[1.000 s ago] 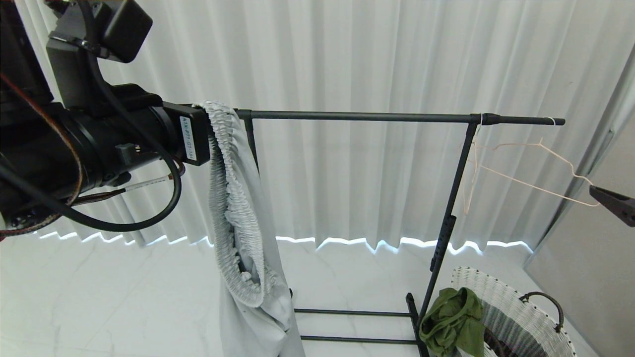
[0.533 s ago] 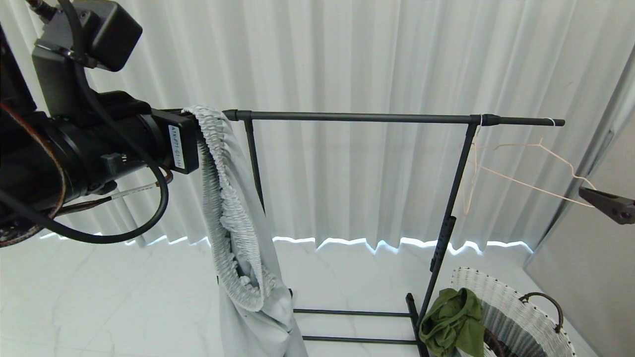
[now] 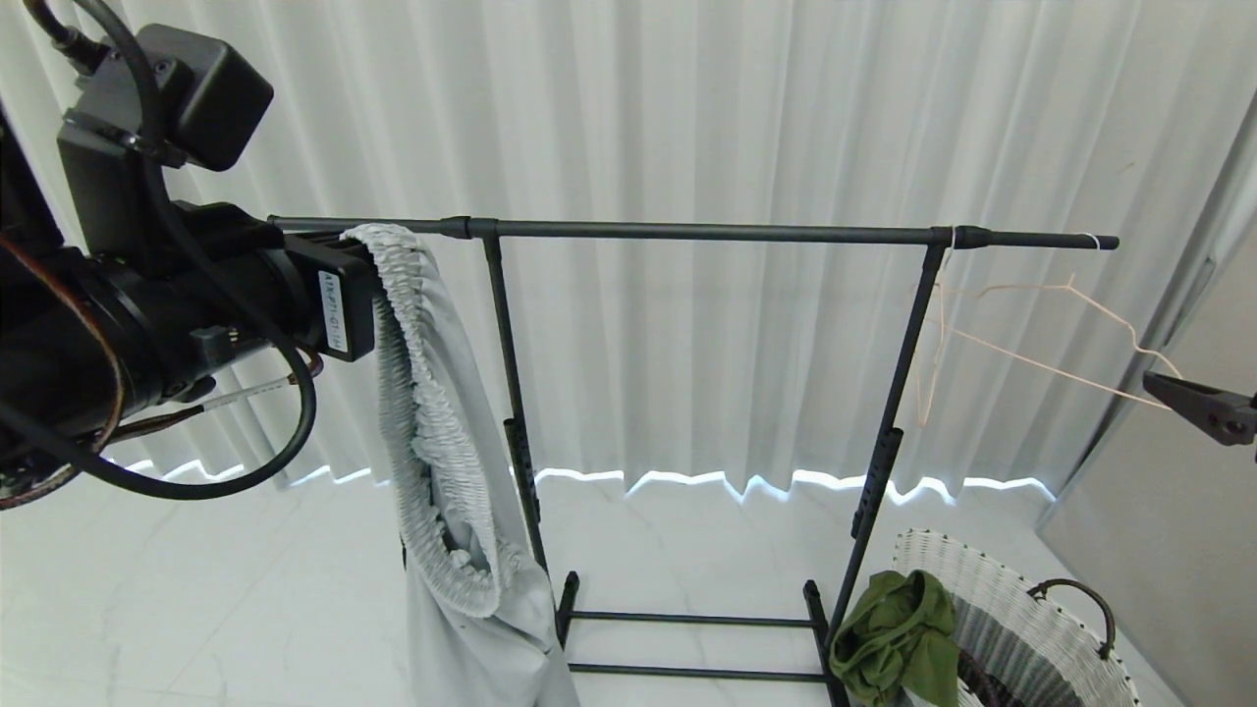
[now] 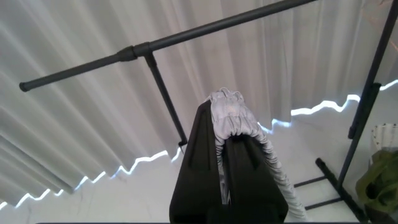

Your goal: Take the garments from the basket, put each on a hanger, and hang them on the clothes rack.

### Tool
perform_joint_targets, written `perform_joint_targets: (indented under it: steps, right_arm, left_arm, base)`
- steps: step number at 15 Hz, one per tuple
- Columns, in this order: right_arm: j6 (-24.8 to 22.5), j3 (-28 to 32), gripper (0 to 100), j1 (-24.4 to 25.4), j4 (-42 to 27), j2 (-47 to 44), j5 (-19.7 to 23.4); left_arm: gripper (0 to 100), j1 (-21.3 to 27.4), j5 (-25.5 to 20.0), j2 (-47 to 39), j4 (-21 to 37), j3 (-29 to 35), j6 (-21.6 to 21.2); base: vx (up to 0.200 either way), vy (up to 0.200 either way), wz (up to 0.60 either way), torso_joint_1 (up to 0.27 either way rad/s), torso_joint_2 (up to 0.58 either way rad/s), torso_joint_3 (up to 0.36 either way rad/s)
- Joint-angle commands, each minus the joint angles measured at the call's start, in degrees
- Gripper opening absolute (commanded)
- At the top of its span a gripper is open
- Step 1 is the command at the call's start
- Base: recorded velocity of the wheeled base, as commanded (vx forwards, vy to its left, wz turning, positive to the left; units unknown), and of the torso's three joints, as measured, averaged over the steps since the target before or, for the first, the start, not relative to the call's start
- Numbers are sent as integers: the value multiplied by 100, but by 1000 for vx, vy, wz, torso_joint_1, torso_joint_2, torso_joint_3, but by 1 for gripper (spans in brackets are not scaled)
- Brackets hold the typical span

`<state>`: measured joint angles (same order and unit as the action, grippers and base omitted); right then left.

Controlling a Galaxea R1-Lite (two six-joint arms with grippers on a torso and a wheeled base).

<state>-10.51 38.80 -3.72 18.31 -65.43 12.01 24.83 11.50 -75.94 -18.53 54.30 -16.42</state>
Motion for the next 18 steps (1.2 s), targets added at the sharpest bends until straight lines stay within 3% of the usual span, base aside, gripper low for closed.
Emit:
perform_joint_targets:
  steps: [1, 15, 18]
  right_arm:
    - [-4, 5, 100, -6, 6, 12, 3]
    - [-4, 13, 100, -6, 6, -14, 12]
    - [-4, 13, 100, -6, 6, -5, 12]
  left_arm:
    - [0, -13, 2, -27, -2, -24, -1]
    - [0, -22, 11, -71, -2, -24, -1]
    - [0, -101, 2, -71, -10, -33, 16]
  base:
    - [0, -200, 0, -2, -2, 7]
    - [0, -200, 0, 5, 3, 1]
    - [0, 0, 0, 0, 0, 0]
